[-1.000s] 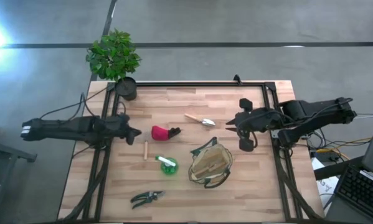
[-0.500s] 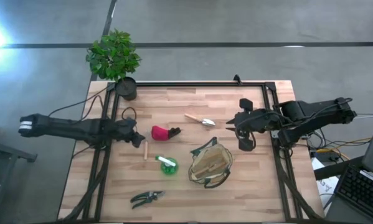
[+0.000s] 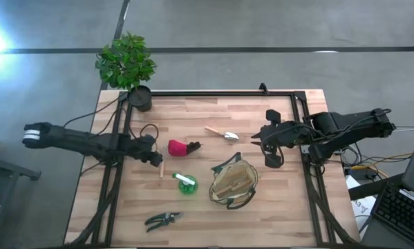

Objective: Pick & Place Garden tools in Gardening bag
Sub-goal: Put the brown hand rake into the gardening bag

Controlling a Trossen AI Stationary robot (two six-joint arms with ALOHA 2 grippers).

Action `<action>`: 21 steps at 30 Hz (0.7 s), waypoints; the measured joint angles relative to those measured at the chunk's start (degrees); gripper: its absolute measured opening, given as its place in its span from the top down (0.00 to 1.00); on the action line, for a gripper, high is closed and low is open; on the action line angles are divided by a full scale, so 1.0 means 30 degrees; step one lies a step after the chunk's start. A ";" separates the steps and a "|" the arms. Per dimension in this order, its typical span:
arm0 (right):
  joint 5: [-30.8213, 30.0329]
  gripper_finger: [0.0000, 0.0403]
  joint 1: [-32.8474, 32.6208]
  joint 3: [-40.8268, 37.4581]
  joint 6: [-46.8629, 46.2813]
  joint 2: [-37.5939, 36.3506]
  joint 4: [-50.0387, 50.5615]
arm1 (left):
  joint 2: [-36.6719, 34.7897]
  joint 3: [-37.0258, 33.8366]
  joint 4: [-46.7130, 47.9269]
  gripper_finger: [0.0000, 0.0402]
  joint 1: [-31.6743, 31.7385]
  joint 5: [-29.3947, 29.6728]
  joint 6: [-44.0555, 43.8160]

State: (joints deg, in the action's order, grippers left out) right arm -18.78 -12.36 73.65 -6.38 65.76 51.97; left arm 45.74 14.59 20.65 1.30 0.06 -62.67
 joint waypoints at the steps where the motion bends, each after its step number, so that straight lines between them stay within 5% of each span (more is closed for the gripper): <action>1: 0.0005 0.83 0.0000 0.0000 -0.0013 0.0000 0.0005 | 0.0224 0.0000 -0.0064 0.62 0.0000 0.0000 -0.0116; 21: 0.0023 0.81 0.0000 0.0007 0.0099 0.0000 -0.0075 | 0.5726 0.0051 -0.4078 0.60 -0.0007 0.0330 -0.0561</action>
State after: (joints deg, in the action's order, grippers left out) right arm -18.71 -12.36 73.67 -6.08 65.76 51.75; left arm 62.91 14.74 8.41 1.28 1.05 -64.35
